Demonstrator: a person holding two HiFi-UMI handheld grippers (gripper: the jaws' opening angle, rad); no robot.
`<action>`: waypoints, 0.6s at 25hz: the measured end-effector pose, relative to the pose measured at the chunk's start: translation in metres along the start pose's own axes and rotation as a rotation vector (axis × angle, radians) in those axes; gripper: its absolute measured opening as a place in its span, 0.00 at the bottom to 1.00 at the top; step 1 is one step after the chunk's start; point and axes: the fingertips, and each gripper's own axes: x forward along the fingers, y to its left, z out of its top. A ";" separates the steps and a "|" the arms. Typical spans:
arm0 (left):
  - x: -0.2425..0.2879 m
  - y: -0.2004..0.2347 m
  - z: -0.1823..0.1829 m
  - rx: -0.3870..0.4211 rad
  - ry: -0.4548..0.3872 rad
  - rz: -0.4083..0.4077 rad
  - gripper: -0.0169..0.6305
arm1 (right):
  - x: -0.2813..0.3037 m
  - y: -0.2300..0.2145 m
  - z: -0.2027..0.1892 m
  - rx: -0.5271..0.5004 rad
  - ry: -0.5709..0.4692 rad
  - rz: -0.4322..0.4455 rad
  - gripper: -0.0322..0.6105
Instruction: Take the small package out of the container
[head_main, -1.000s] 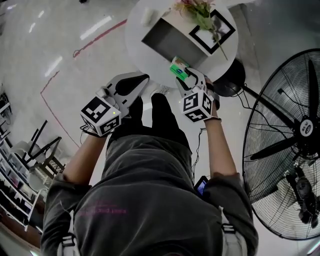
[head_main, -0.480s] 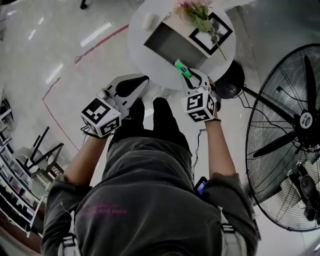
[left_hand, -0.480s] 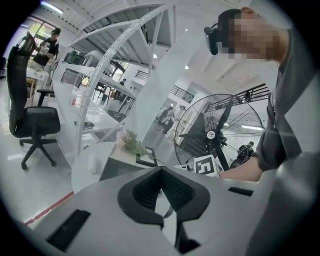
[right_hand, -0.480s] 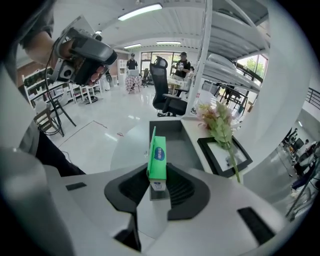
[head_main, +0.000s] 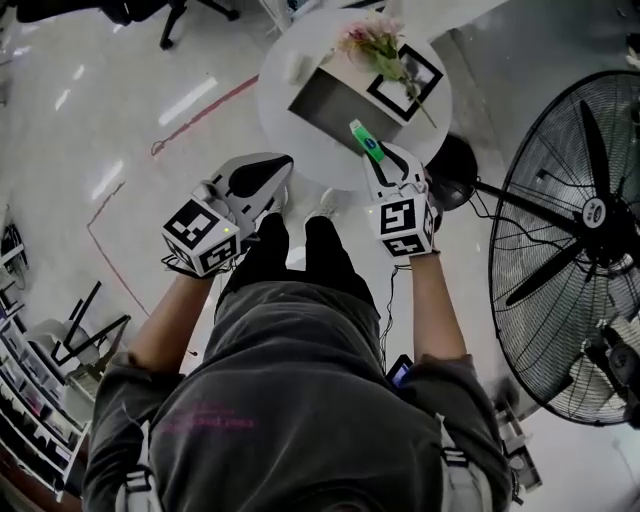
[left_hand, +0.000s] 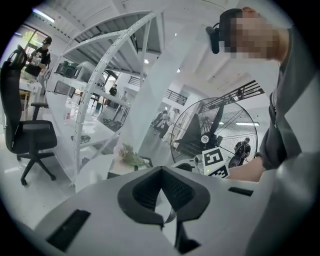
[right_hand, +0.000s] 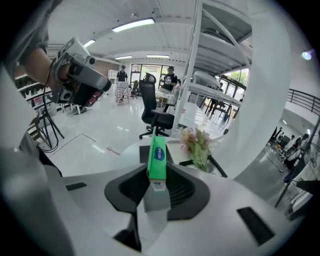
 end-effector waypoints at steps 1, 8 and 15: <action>-0.002 -0.001 0.004 0.008 -0.006 -0.003 0.05 | -0.006 -0.002 0.007 0.007 -0.015 -0.012 0.21; -0.017 -0.012 0.028 0.054 -0.038 -0.024 0.05 | -0.043 -0.013 0.056 0.028 -0.116 -0.083 0.21; -0.033 -0.026 0.053 0.088 -0.079 -0.044 0.05 | -0.086 -0.017 0.100 0.000 -0.198 -0.158 0.21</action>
